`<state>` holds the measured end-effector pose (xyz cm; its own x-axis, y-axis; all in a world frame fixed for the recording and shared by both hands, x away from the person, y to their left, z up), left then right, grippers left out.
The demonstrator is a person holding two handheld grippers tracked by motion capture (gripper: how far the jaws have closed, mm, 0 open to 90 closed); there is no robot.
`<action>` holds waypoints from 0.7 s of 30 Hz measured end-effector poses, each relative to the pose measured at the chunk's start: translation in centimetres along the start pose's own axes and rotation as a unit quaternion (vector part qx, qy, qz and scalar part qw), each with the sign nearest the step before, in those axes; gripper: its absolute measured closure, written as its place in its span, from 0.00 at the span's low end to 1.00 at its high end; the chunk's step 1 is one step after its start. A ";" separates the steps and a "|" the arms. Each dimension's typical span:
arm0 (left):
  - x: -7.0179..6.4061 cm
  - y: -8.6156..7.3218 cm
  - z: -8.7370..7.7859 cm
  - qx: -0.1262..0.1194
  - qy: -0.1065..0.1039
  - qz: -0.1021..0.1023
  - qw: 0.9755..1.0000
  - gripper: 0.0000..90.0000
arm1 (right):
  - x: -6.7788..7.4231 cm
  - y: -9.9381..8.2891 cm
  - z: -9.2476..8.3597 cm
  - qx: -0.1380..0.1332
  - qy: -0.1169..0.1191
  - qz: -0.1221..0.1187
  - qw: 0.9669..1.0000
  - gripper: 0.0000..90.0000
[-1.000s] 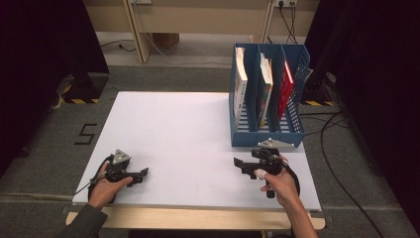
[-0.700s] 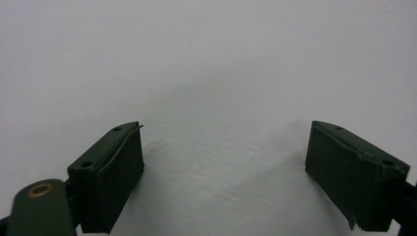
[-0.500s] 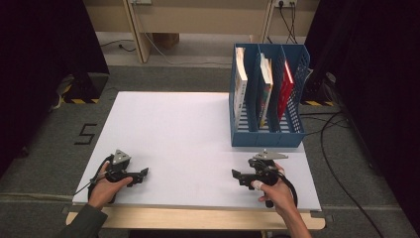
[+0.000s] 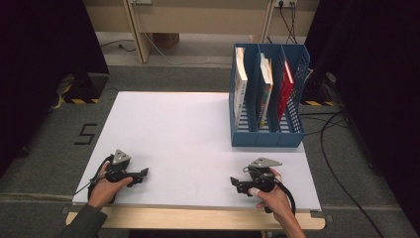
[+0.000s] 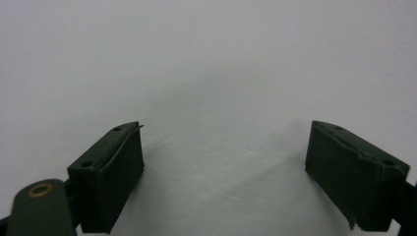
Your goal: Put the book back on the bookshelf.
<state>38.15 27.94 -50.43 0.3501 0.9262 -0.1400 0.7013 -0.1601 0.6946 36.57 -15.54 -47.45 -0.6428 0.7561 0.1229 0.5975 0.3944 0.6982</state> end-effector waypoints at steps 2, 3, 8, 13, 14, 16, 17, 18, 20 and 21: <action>0.0 0.0 0.0 0.000 0.000 0.000 1.000 0.15 | 0.2 -0.3 0.3 0.009 -0.006 -0.012 1.000 0.19; 0.0 0.0 0.0 0.000 0.000 0.000 1.000 0.15 | 0.2 -0.3 0.3 0.009 -0.006 -0.012 1.000 0.19; 0.0 0.0 0.0 0.000 0.000 0.000 1.000 0.15 | 0.4 -1.0 1.1 0.020 -0.016 -0.020 0.999 0.17; 0.0 0.0 0.0 0.000 0.000 0.000 1.000 0.15 | 1.1 -1.4 1.4 0.015 -0.042 -0.058 0.997 0.17; 0.0 0.0 0.0 0.000 0.000 0.000 1.000 0.15 | 1.2 -1.5 1.5 0.012 -0.046 -0.065 0.997 0.16; 0.0 0.0 0.0 0.000 -0.001 0.000 1.000 0.15 | 1.2 -1.6 1.5 0.009 -0.050 -0.063 0.997 0.16; 0.0 0.0 0.0 0.000 -0.001 0.000 1.000 0.15 | 1.2 -1.6 1.5 0.009 -0.050 -0.063 0.997 0.16; 0.0 0.0 0.0 0.000 -0.001 0.000 1.000 0.15 | 1.2 -1.7 1.5 0.007 -0.050 -0.062 0.997 0.16; 0.0 0.0 0.0 0.000 -0.001 0.000 1.000 0.15 | 1.2 -1.7 1.5 0.004 -0.048 -0.063 0.997 0.16; 0.0 0.0 0.0 0.000 -0.001 0.000 1.000 0.15 | 1.2 -1.7 1.5 0.004 -0.047 -0.063 0.997 0.16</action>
<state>38.14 27.94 -50.43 0.3515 0.9255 -0.1412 0.7013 -0.1604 0.6946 35.49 -14.55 -49.56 -0.6648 0.7463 -0.0322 0.5195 0.4929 0.6979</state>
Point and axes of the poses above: each handheld gripper's, and its own axes: z roughly forward along the jaws, y roughly out of its top, x roughly to its left, the point moved 3 cm from there along z, roughly forward along the jaws, and after that the axes turned 6 degrees about -z, right-handed, at the moved point
